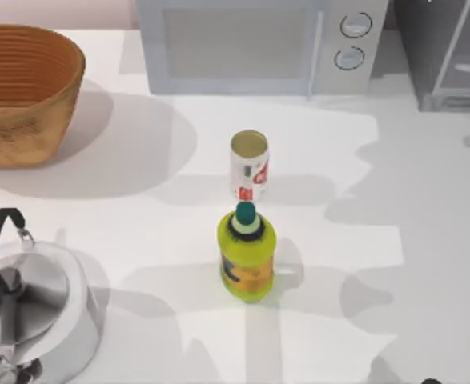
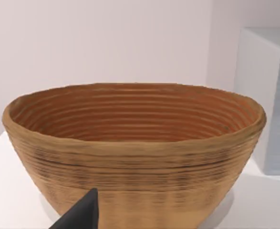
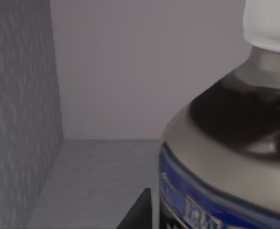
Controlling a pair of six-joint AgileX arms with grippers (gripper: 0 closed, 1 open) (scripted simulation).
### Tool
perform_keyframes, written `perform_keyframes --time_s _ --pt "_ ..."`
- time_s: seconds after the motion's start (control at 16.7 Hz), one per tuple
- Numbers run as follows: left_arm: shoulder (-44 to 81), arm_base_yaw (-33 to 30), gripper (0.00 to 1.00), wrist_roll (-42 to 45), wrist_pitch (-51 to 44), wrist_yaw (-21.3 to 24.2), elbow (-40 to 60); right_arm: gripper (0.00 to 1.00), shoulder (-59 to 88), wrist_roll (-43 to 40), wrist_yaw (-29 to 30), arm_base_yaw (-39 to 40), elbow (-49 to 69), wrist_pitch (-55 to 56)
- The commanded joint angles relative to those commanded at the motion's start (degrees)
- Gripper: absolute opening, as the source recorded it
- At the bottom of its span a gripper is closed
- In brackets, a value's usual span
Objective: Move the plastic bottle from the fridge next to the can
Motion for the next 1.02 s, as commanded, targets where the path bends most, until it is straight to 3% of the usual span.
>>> perform_keyframes --time_s 0.18,0.66,0.84,1.02 --pt "0.00 0.00 1.00 0.00 0.00 0.00 0.00 0.00 3.79 -0.16 9.01 8.83 -0.44 3.88" --pt "0.00 0.00 1.00 0.00 0.00 0.00 0.00 0.00 11.94 -0.61 40.26 40.23 -3.03 14.65" --pt "0.00 0.00 1.00 0.00 0.00 0.00 0.00 0.00 12.54 -0.71 44.87 44.91 -3.78 16.26" --pt "0.00 0.00 1.00 0.00 0.00 0.00 0.00 0.00 12.55 -0.71 45.20 45.25 -3.85 16.36"
